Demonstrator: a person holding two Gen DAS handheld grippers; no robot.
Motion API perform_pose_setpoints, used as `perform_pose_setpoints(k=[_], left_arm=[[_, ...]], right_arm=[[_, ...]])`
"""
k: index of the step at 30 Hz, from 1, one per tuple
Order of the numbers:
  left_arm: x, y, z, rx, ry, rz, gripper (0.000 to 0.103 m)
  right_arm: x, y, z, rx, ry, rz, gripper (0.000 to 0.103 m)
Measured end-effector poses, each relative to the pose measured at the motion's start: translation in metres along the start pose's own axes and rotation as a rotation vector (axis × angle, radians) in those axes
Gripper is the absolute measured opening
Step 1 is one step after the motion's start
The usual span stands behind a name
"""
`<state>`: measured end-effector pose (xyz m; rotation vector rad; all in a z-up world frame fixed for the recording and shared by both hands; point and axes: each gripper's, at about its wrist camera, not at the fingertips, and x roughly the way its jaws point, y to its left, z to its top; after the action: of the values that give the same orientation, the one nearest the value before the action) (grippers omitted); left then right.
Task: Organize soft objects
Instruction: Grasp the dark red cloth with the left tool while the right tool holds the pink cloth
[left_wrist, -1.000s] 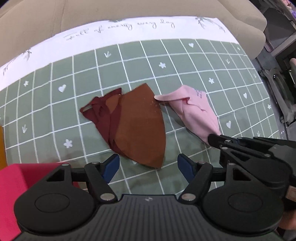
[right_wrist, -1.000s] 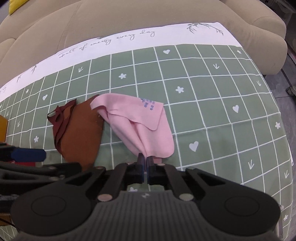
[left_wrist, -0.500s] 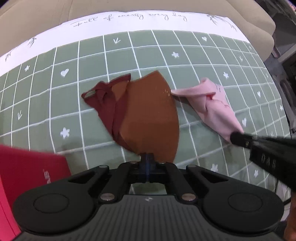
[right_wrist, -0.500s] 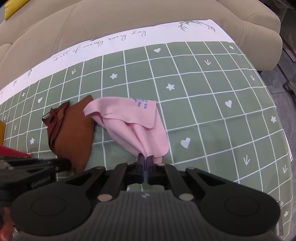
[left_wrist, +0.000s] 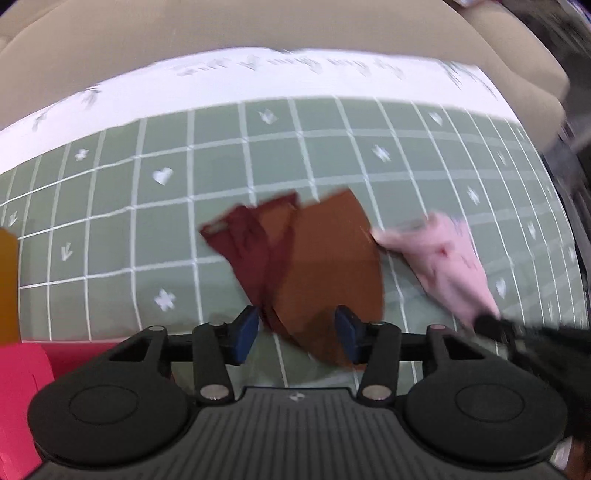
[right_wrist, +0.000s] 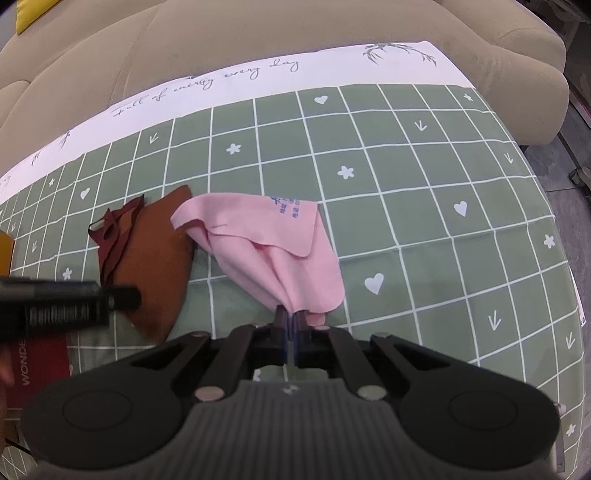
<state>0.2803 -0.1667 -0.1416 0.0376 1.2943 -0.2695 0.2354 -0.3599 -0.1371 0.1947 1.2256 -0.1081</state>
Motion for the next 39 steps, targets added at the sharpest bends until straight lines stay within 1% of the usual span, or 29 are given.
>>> perform_pose_setpoints(k=[1,4,5,6,8,10,12,13,19,22,24,25,29,31,33,34,35,36,37,39], left_arm=[[0.003,0.001,0.006,-0.016,-0.004,0.0,0.063],[0.014,0.001,0.011,-0.036,0.005,0.012,0.064],[0.014,0.0,0.012,-0.037,-0.021,0.012,0.061],[0.014,-0.003,0.012,-0.039,-0.043,0.008,0.052],[0.018,-0.008,0.012,-0.033,-0.069,0.008,0.041],[0.019,-0.012,0.012,-0.01,-0.087,-0.003,0.019],[0.02,-0.012,0.011,-0.014,-0.091,-0.021,0.008],[0.021,-0.015,0.012,-0.012,-0.096,-0.005,0.001],[0.02,-0.032,0.002,0.092,-0.116,0.081,0.0],[0.014,-0.032,-0.015,0.085,-0.084,0.113,0.0],[0.008,-0.032,-0.029,0.093,-0.077,0.119,0.0],[0.007,-0.031,-0.037,0.088,-0.053,0.114,0.0],[-0.001,-0.034,-0.062,0.108,-0.012,0.082,0.0],[-0.005,-0.032,-0.061,0.069,0.004,0.045,0.0],[-0.013,-0.026,-0.055,0.011,-0.005,0.003,0.001],[-0.015,-0.025,-0.05,0.002,-0.001,-0.017,0.009],[-0.013,-0.024,-0.046,0.01,0.019,-0.02,0.019],[-0.009,-0.024,-0.043,0.016,0.046,-0.015,0.035],[-0.005,-0.023,-0.041,0.006,0.07,-0.002,0.04],[-0.004,-0.022,-0.04,-0.014,0.057,0.01,0.042]], right_arm=[[-0.001,0.0,0.0,0.001,-0.003,0.0,0.0],[-0.001,-0.002,0.001,0.008,-0.008,-0.001,0.0],[-0.002,-0.002,0.001,0.009,-0.009,0.0,0.0],[-0.002,-0.002,0.0,0.009,-0.011,0.0,0.0],[-0.002,-0.001,0.0,0.005,-0.012,0.001,0.0],[-0.001,0.0,-0.001,-0.002,-0.007,0.002,0.0],[0.001,0.001,-0.002,-0.004,0.0,0.002,0.0],[0.002,0.001,-0.002,-0.004,0.003,0.002,0.0],[0.002,-0.001,0.001,-0.005,-0.003,0.002,0.0],[-0.002,-0.002,0.001,-0.006,-0.014,0.0,0.0],[-0.005,-0.001,0.0,-0.007,-0.022,0.001,0.0],[-0.006,-0.002,0.0,-0.008,-0.025,0.0,0.0],[-0.01,-0.001,0.0,-0.009,-0.036,0.005,0.0],[-0.012,0.0,-0.001,-0.012,-0.039,0.006,0.0],[-0.013,-0.001,-0.003,-0.012,-0.039,0.006,0.0],[-0.013,-0.001,-0.003,-0.012,-0.039,0.008,0.0],[-0.013,-0.002,-0.003,-0.009,-0.038,0.009,0.0],[-0.013,-0.003,-0.002,-0.006,-0.037,0.009,0.0],[-0.013,-0.004,-0.002,-0.003,-0.035,0.011,0.0],[-0.012,-0.004,-0.002,0.001,-0.032,0.015,0.0]])
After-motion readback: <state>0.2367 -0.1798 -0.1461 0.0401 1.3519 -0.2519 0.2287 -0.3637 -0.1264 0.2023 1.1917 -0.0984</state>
